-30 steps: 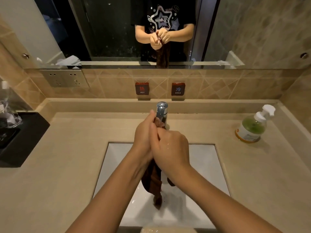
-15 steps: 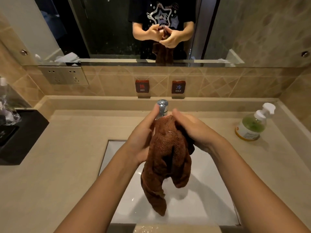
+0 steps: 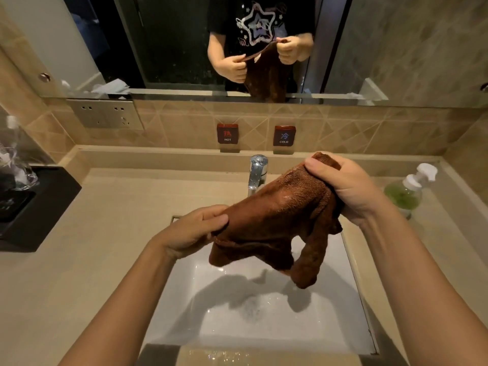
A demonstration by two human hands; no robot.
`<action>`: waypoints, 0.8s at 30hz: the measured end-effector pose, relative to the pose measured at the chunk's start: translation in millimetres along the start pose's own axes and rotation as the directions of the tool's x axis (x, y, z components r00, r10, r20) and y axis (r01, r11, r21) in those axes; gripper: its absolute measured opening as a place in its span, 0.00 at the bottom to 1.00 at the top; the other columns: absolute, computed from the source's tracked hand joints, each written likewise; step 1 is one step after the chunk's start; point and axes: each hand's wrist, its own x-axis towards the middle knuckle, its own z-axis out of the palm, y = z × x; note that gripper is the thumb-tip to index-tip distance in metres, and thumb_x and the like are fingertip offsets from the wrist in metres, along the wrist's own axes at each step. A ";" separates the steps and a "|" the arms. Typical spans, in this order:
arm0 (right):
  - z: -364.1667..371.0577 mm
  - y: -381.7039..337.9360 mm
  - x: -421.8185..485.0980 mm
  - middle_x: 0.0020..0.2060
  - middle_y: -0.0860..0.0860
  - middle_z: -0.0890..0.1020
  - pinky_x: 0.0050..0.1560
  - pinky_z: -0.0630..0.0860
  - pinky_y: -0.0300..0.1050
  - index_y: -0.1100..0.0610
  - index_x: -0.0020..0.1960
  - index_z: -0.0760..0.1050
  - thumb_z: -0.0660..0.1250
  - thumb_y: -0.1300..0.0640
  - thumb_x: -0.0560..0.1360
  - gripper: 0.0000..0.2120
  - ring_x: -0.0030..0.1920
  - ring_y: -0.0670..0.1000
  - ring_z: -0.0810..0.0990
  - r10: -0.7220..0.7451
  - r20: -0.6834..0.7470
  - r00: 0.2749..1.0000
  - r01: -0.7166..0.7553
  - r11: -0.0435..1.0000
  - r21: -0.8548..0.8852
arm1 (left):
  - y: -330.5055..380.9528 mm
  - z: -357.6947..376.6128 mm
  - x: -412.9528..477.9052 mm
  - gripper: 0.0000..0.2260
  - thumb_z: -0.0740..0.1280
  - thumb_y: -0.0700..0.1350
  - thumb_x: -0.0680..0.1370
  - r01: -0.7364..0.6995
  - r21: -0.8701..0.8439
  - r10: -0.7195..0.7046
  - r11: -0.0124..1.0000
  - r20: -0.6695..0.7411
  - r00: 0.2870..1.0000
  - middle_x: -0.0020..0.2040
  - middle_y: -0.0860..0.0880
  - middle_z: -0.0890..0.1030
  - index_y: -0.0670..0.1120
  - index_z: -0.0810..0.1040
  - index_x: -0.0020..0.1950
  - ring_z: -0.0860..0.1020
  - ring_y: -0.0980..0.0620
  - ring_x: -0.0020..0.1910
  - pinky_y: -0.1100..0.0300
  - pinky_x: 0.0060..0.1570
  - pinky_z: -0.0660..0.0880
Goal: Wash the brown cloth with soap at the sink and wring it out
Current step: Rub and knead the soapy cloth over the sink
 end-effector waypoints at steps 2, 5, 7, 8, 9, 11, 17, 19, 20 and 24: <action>-2.1 2.9 1.1 0.28 0.43 0.80 0.38 0.74 0.37 0.51 0.35 0.76 0.66 0.53 0.74 0.10 0.33 0.43 0.78 -0.039 -0.132 0.991 0.014 0.982 -0.187 | -4.3 6.0 3.3 0.29 0.77 0.60 0.63 -0.063 -0.184 0.049 0.981 -0.079 0.996 0.52 0.42 0.82 0.45 0.82 0.57 0.79 0.46 0.51 0.55 0.52 0.77; 2.5 8.3 -1.2 0.29 0.44 0.75 0.35 0.67 0.35 0.52 0.33 0.72 0.61 0.49 0.78 0.15 0.33 0.44 0.73 -0.239 -0.350 0.906 -0.021 0.798 -0.602 | -0.3 23.2 12.2 0.20 0.67 0.56 0.72 -0.111 -0.454 0.012 0.884 -0.214 0.977 0.52 0.42 0.82 0.44 0.83 0.56 0.81 0.46 0.52 0.53 0.56 0.76; 23.4 16.0 -10.7 0.27 0.46 0.72 0.32 0.65 0.37 0.53 0.32 0.68 0.59 0.49 0.78 0.18 0.31 0.45 0.70 -0.305 -0.371 0.877 -0.013 0.756 -0.654 | 6.4 41.2 20.8 0.24 0.62 0.58 0.73 -0.100 -0.535 -0.076 0.839 -0.297 0.952 0.55 0.38 0.81 0.40 0.81 0.57 0.80 0.43 0.56 0.49 0.62 0.74; 39.7 23.7 -16.4 0.27 0.47 0.72 0.32 0.65 0.38 0.53 0.32 0.69 0.59 0.49 0.78 0.18 0.30 0.46 0.70 -0.315 -0.325 0.891 0.026 0.753 -0.657 | 9.5 52.3 24.0 0.25 0.63 0.59 0.74 -0.096 -0.531 -0.098 0.842 -0.325 0.940 0.55 0.36 0.81 0.39 0.81 0.57 0.79 0.42 0.57 0.47 0.62 0.73; 58.5 33.7 -22.0 0.27 0.48 0.73 0.32 0.66 0.39 0.53 0.32 0.70 0.58 0.48 0.78 0.18 0.30 0.46 0.72 -0.332 -0.249 0.910 0.079 0.729 -0.680 | 13.5 64.4 26.4 0.24 0.63 0.60 0.75 -0.087 -0.485 -0.112 0.870 -0.366 0.924 0.50 0.37 0.83 0.41 0.84 0.51 0.81 0.43 0.52 0.49 0.57 0.76; 86.9 50.2 -25.1 0.28 0.51 0.77 0.31 0.68 0.40 0.55 0.35 0.72 0.56 0.45 0.79 0.20 0.30 0.49 0.74 -0.385 -0.157 0.909 0.136 0.632 -0.763 | 20.9 88.0 26.0 0.22 0.60 0.57 0.79 -0.069 -0.341 -0.098 0.938 -0.449 0.888 0.33 0.46 0.83 0.45 0.83 0.36 0.82 0.53 0.34 0.61 0.35 0.77; 91.8 62.8 -1.4 0.26 0.52 0.77 0.29 0.65 0.42 0.58 0.34 0.75 0.53 0.49 0.80 0.22 0.26 0.50 0.74 -0.464 -0.327 0.823 0.078 0.663 -0.745 | 29.7 98.2 23.2 0.22 0.52 0.55 0.82 -0.100 -0.073 0.039 0.992 -0.583 0.811 0.28 0.52 0.81 0.48 0.80 0.38 0.78 0.63 0.27 0.69 0.27 0.72; 111.6 67.8 -13.6 0.26 0.53 0.79 0.28 0.68 0.41 0.59 0.35 0.77 0.52 0.47 0.79 0.24 0.26 0.51 0.76 -0.537 -0.223 0.814 0.154 0.569 -0.808 | 32.5 89.8 26.2 0.18 0.53 0.52 0.83 -0.138 -0.082 0.057 0.987 -0.624 0.779 0.32 0.52 0.77 0.51 0.75 0.37 0.76 0.65 0.25 0.72 0.26 0.72; 116.6 66.5 -15.6 0.25 0.54 0.78 0.28 0.69 0.42 0.59 0.34 0.76 0.51 0.47 0.79 0.25 0.25 0.53 0.75 -0.556 -0.193 0.809 0.183 0.549 -0.816 | 34.1 90.3 26.0 0.17 0.53 0.51 0.83 -0.149 -0.090 0.059 0.985 -0.633 0.772 0.33 0.53 0.76 0.52 0.73 0.37 0.76 0.65 0.25 0.73 0.25 0.71; 87.9 51.5 18.6 0.23 0.50 0.71 0.28 0.59 0.41 0.55 0.28 0.66 0.51 0.49 0.81 0.24 0.25 0.50 0.70 -0.379 -0.301 0.875 0.057 0.698 -0.714 | 35.2 98.9 24.1 0.21 0.55 0.51 0.82 -0.106 -0.131 0.006 0.986 -0.605 0.796 0.25 0.53 0.78 0.47 0.78 0.33 0.76 0.58 0.25 0.66 0.28 0.72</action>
